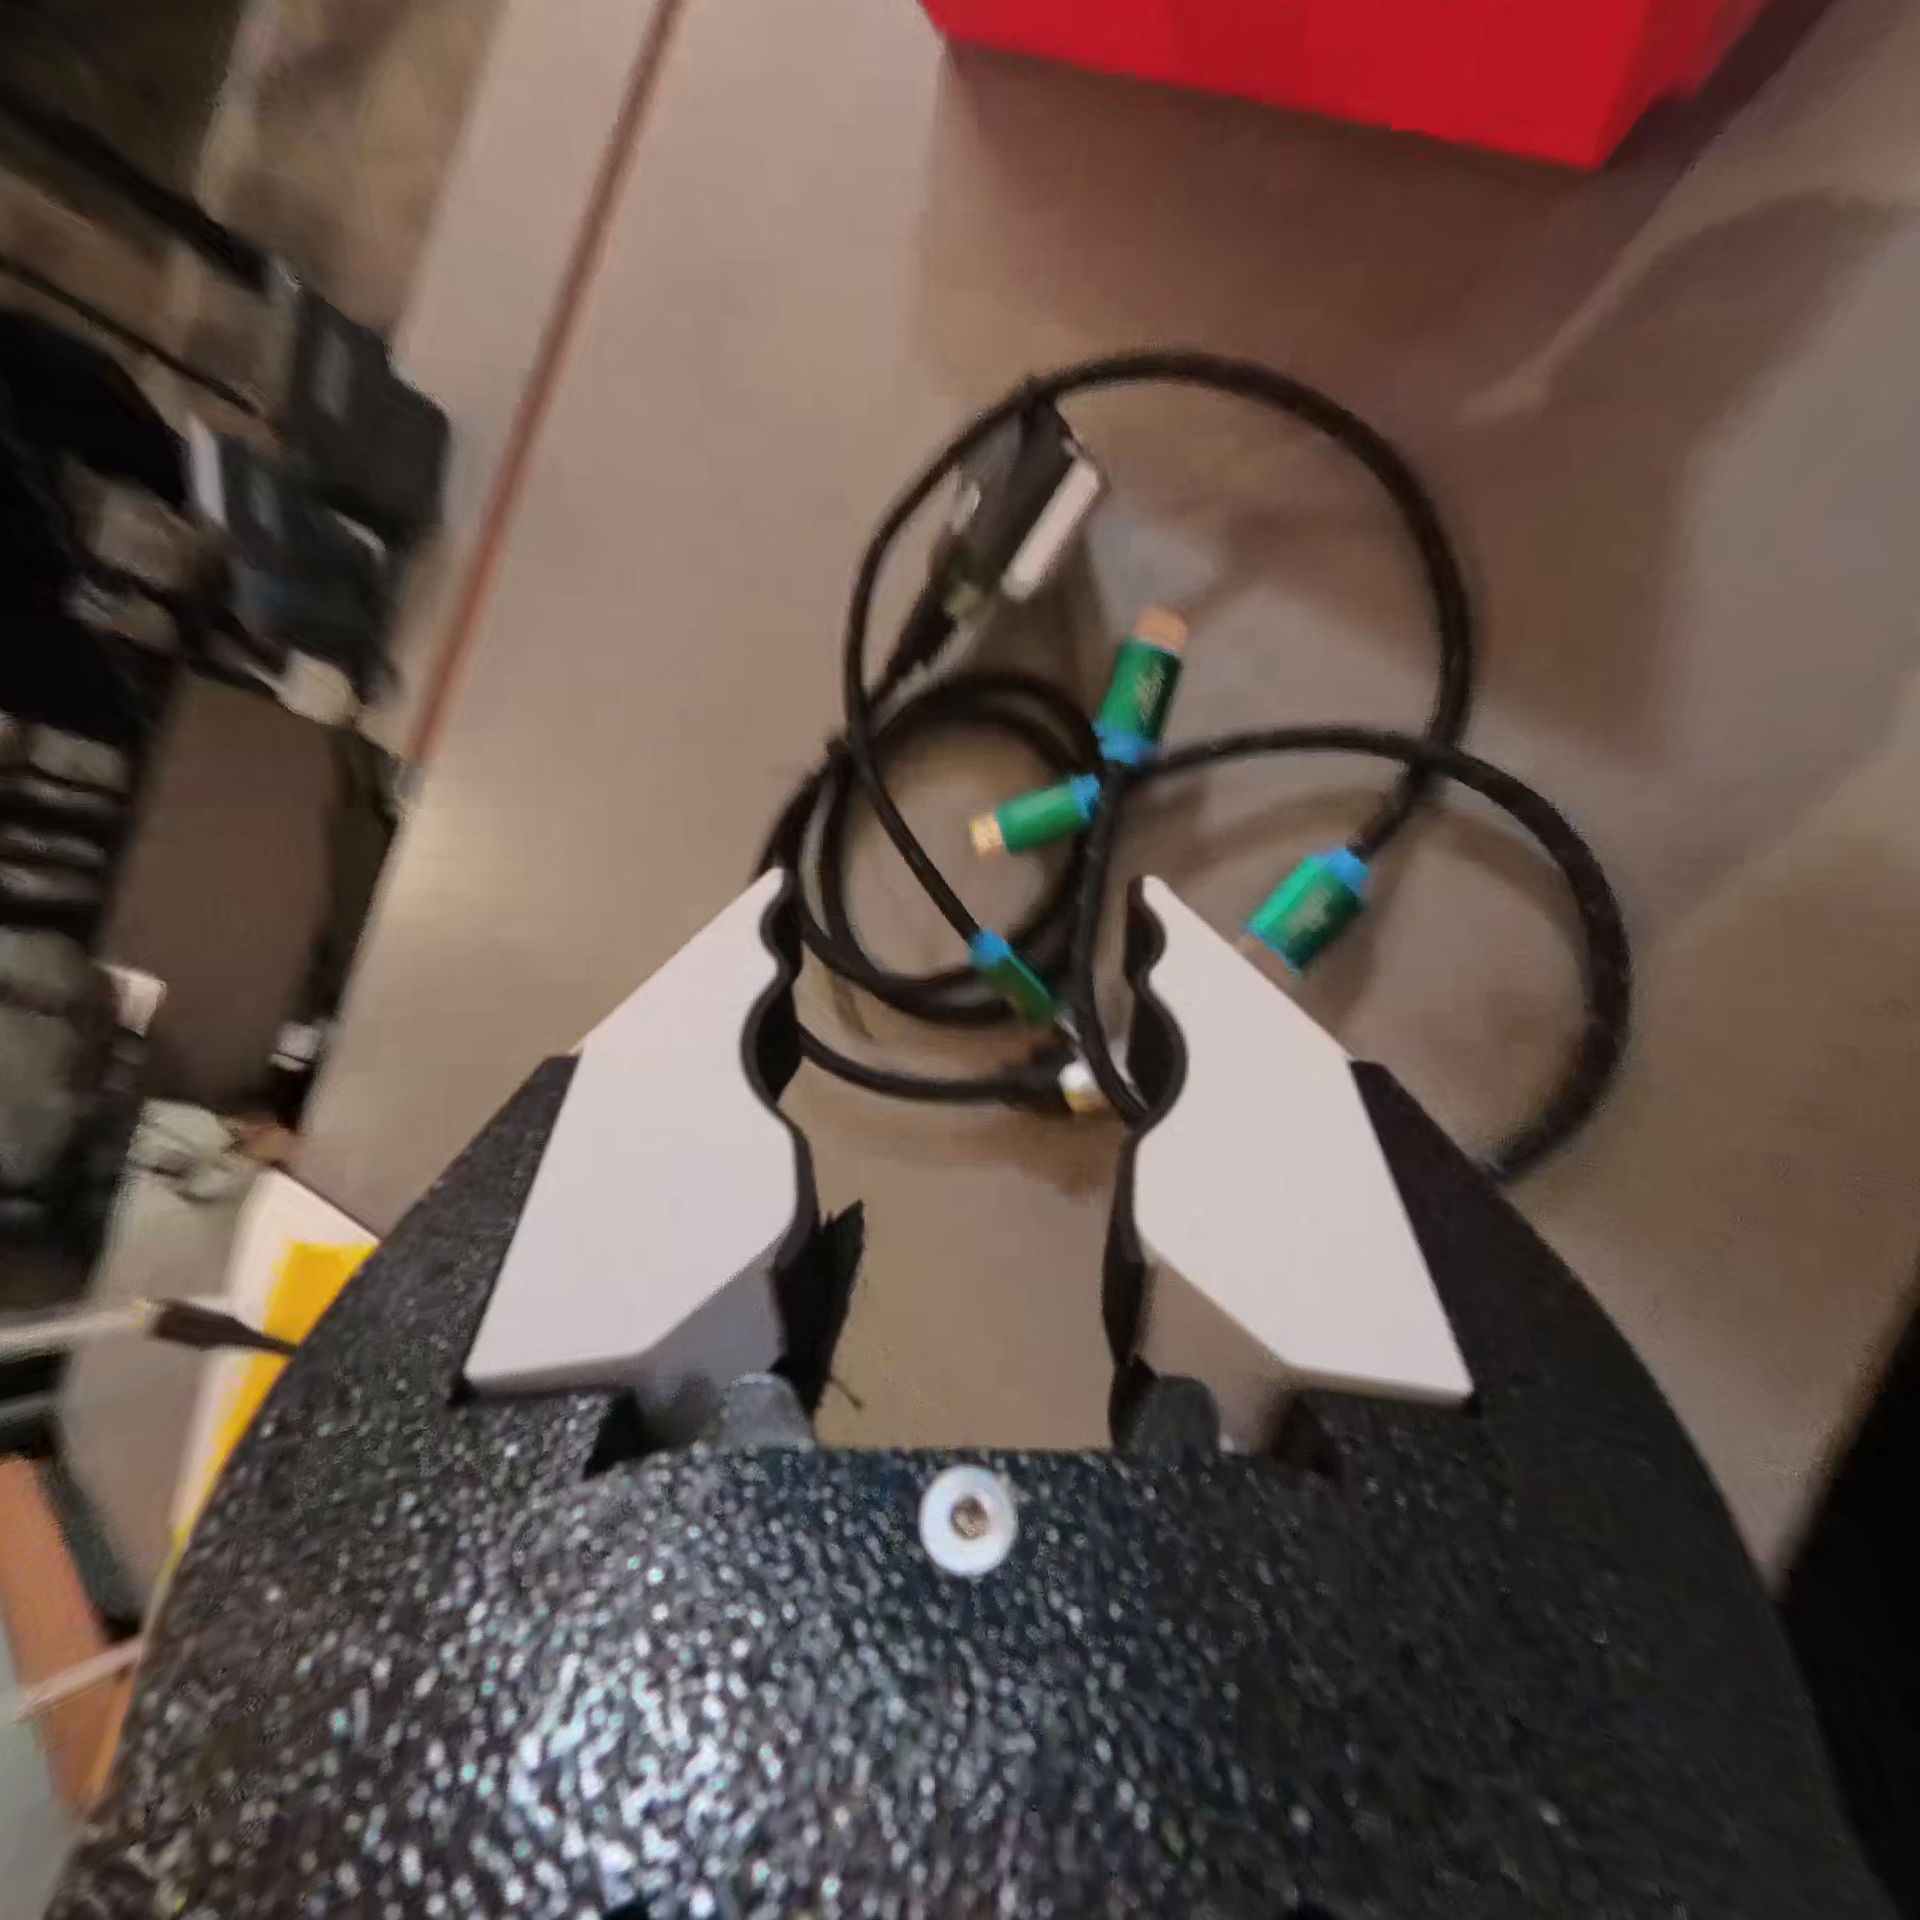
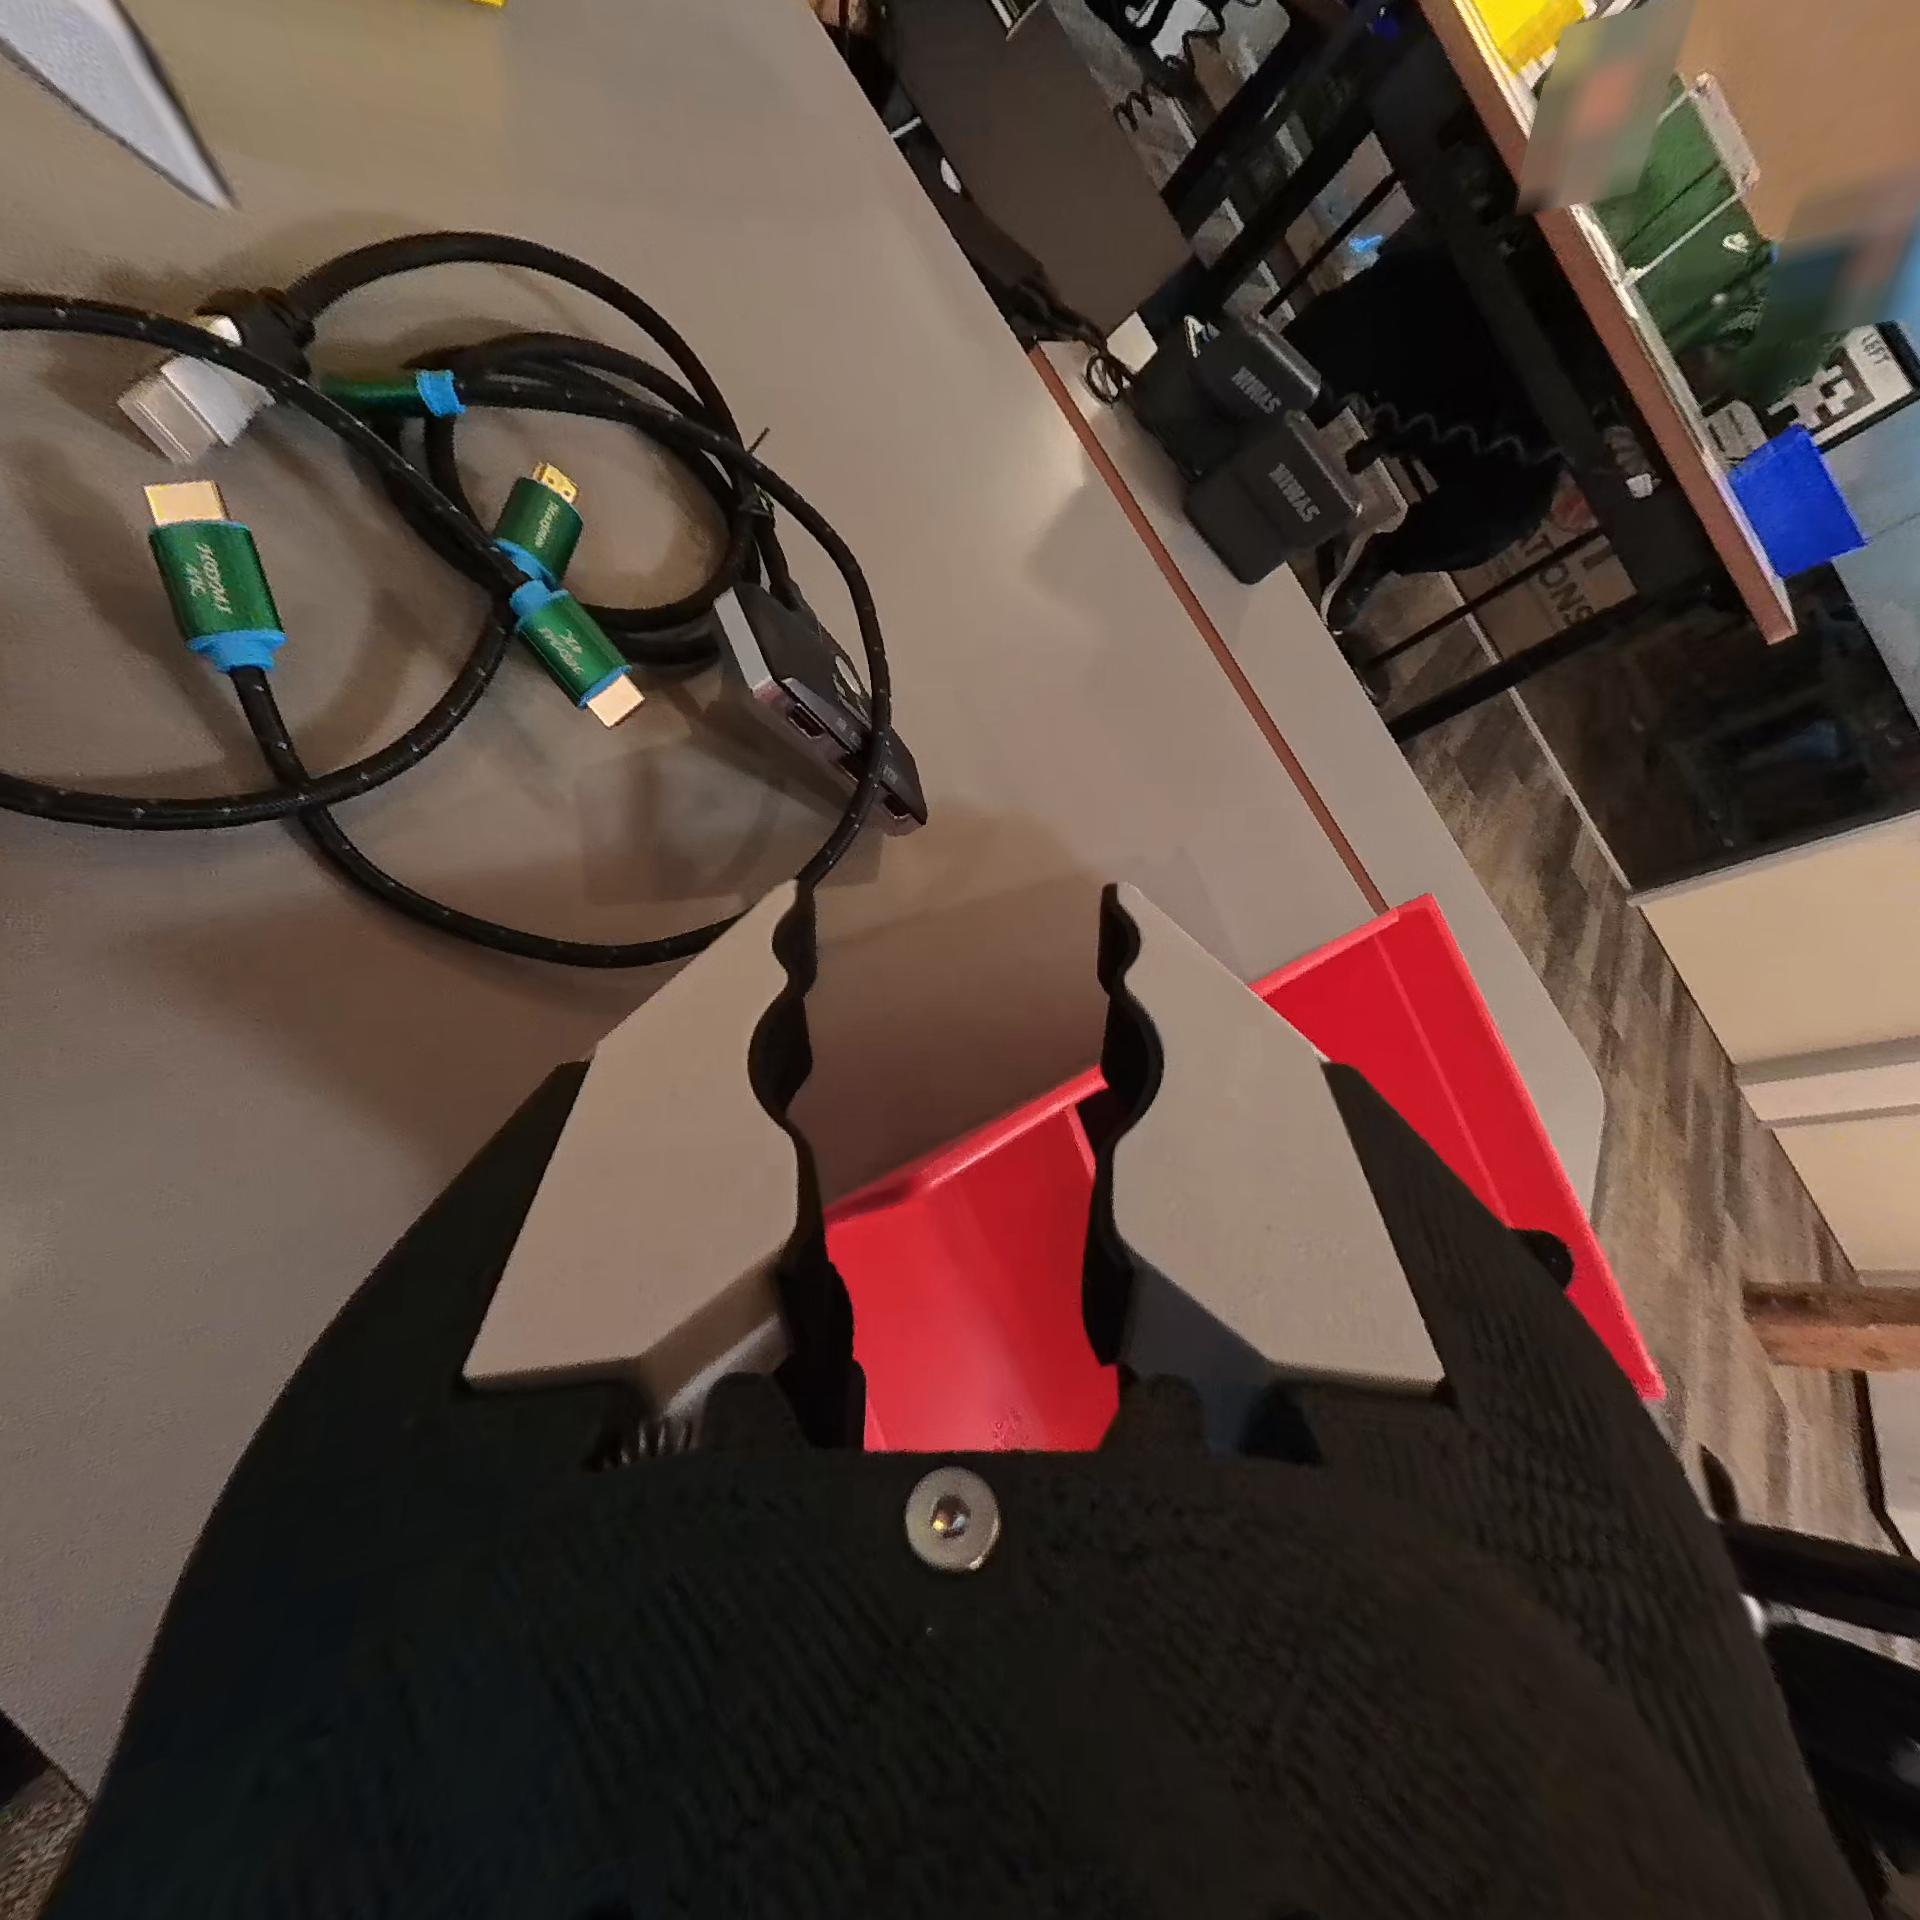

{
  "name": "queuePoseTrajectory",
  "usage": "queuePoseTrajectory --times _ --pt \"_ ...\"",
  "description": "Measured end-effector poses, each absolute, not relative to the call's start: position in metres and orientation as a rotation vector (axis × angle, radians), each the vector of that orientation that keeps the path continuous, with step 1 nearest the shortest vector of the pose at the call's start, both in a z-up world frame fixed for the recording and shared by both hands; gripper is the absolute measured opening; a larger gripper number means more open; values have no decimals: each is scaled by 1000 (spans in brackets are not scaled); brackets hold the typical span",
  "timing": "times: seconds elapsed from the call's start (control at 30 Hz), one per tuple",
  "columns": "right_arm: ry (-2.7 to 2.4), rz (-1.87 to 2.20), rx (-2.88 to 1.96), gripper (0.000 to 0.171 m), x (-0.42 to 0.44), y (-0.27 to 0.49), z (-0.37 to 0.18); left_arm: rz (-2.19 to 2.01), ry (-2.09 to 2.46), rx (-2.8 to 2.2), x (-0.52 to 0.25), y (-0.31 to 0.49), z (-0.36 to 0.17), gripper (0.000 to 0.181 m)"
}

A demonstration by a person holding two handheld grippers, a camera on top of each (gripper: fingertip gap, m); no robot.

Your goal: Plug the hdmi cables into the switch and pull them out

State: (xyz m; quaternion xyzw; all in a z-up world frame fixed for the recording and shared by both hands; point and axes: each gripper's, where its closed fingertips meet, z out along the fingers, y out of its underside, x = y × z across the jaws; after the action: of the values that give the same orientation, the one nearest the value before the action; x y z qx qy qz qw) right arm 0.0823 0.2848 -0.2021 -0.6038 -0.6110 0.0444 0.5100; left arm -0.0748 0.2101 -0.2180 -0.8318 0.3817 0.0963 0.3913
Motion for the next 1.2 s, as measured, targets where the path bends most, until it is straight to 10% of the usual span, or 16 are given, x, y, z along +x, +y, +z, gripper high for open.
queuePoseTrajectory --times 0.03,0.57,0.93,1.2 --pt "-1472 114 -1454 54 82 284 -203 296 985 -2067 -73 221 -216 61" --pt "-1563 34 -1337 45 -1 279 -269 451 585 -1752 -126 321 -226 34" --pt "-1467 -145 -1450 40 6 348 -199 361 787 -1844 -112 320 -262 58" --pt "-2052 -306 -1449 40 21 371 -258 106 887 -1756 -77 300 -252 75"
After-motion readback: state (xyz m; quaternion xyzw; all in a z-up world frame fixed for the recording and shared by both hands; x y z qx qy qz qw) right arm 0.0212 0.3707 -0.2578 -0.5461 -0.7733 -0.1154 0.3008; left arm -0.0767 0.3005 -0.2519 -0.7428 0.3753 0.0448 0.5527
